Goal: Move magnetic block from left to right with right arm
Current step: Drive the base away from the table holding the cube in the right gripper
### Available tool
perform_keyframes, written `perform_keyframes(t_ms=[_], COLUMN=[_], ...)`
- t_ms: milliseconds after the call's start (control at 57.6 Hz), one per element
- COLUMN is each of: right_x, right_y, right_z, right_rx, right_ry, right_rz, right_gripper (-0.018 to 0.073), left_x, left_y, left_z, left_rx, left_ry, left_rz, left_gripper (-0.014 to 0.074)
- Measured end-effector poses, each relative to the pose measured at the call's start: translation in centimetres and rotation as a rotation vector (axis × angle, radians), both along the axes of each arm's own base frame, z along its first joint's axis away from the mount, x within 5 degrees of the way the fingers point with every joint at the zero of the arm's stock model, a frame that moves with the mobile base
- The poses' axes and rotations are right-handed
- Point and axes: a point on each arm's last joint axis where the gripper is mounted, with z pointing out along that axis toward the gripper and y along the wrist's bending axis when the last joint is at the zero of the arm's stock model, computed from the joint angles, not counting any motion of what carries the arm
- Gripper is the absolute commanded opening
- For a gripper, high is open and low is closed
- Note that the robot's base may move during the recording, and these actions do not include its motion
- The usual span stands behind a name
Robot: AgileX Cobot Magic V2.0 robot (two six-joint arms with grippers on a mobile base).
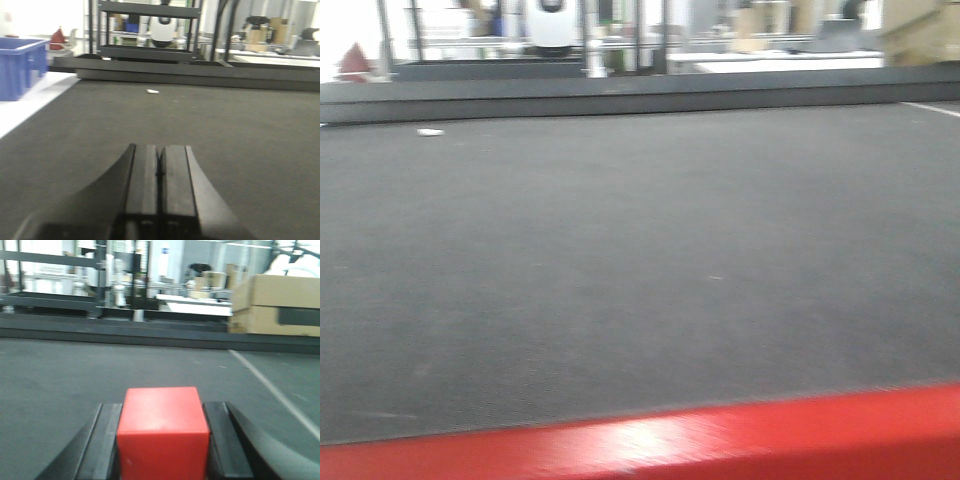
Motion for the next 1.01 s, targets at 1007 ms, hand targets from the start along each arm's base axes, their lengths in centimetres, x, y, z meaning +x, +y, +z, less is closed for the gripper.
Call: perform_keyframes(t_ms=[1007], right_x=[0.00], right_y=[0.00], right_z=[0.00], right_rx=[0.000], right_ry=[0.000], right_rz=[0.000], right_gripper=[0.0246], left_x=[0.00], left_y=[0.00], left_z=[0.00], left_rx=[0.000], left_ry=[0.000], left_rz=[0.000], left_gripper=[-0.0126])
